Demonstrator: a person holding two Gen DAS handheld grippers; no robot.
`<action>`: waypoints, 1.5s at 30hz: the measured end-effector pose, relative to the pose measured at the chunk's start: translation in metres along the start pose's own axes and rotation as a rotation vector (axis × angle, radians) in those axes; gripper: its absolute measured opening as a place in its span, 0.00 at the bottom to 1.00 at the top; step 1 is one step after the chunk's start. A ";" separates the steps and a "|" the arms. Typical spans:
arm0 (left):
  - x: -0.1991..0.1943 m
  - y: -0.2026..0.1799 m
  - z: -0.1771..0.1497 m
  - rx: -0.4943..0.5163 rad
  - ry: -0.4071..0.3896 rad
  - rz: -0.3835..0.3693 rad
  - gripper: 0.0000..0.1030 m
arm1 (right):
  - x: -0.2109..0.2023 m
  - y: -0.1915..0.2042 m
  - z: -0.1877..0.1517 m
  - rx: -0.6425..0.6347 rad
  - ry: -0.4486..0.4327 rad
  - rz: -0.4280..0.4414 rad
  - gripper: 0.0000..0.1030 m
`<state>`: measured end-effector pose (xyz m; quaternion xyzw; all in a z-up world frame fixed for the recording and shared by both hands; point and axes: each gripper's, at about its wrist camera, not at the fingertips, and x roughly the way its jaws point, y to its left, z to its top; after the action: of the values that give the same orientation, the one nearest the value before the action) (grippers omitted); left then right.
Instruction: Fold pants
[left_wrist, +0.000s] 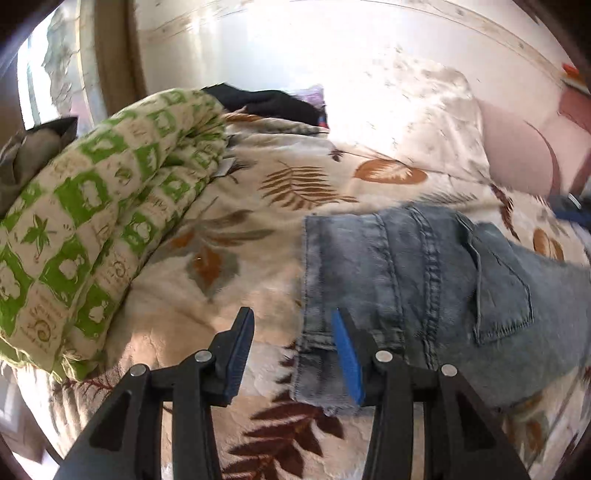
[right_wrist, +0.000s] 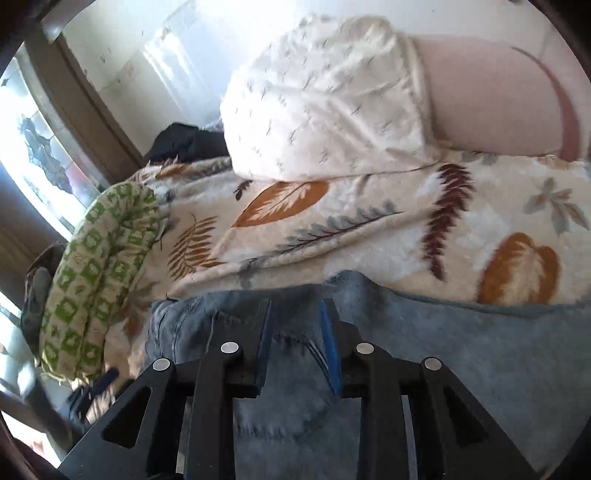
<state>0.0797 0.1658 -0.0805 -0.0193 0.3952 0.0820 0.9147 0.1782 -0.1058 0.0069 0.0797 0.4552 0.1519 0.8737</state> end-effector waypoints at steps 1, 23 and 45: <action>0.002 0.001 0.001 -0.014 0.003 -0.008 0.45 | -0.007 -0.004 -0.003 0.002 -0.006 -0.013 0.26; 0.033 -0.045 -0.018 0.196 0.035 0.113 0.56 | -0.066 -0.189 -0.128 0.268 0.079 -0.280 0.32; -0.060 -0.183 0.014 0.363 -0.208 -0.139 0.85 | -0.182 -0.313 -0.180 0.805 -0.250 -0.069 0.47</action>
<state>0.0799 -0.0212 -0.0329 0.1271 0.3047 -0.0521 0.9425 -0.0074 -0.4617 -0.0423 0.4173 0.3711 -0.0781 0.8259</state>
